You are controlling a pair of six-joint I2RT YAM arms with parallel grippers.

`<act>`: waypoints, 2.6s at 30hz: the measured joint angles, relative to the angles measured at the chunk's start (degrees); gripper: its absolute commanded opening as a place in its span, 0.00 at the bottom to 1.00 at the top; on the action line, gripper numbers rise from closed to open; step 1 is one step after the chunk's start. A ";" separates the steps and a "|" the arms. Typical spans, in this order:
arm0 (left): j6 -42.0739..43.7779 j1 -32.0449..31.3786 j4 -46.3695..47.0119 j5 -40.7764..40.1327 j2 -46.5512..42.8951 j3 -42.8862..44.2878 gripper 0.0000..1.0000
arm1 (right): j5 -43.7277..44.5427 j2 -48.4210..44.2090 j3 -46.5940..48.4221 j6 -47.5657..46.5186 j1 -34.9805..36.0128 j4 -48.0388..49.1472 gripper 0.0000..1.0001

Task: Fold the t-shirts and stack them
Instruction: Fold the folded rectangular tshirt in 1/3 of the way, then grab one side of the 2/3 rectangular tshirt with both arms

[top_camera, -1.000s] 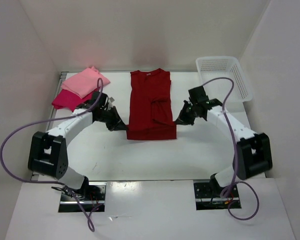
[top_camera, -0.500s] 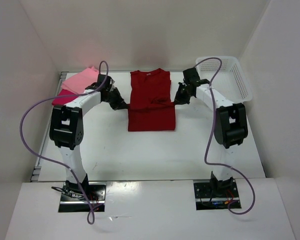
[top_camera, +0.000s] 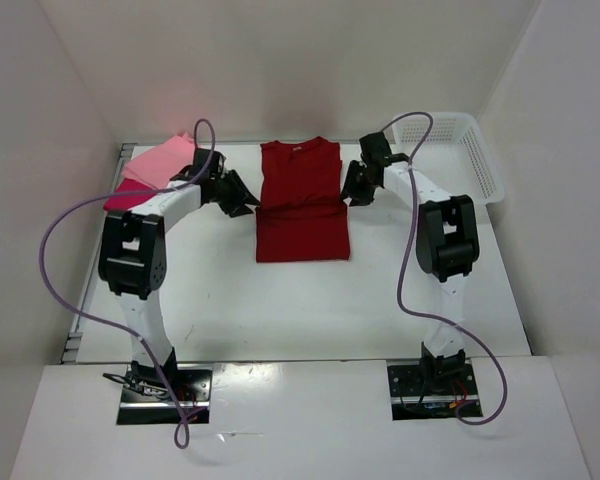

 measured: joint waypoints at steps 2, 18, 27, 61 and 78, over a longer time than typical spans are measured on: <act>-1.01 0.02 2.19 -0.09 -5.18 -2.86 0.46 | 0.28 -1.53 -0.13 0.00 -0.07 -0.20 0.50; -4.70 -11.63 9.81 1.05 -5.22 -17.57 0.41 | -6.93 -10.47 -10.45 1.22 8.68 4.70 0.01; -4.98 -11.19 14.82 0.92 -10.38 -27.28 0.42 | -7.06 -10.75 -27.08 4.66 8.31 7.41 0.01; -3.04 -7.32 10.64 -4.22 -18.01 -34.40 0.35 | -9.18 -21.81 -41.92 6.93 1.70 10.88 0.36; -1.25 -7.34 9.35 -4.68 -24.24 -38.40 0.00 | -10.25 -30.18 -47.69 9.14 2.01 12.55 0.00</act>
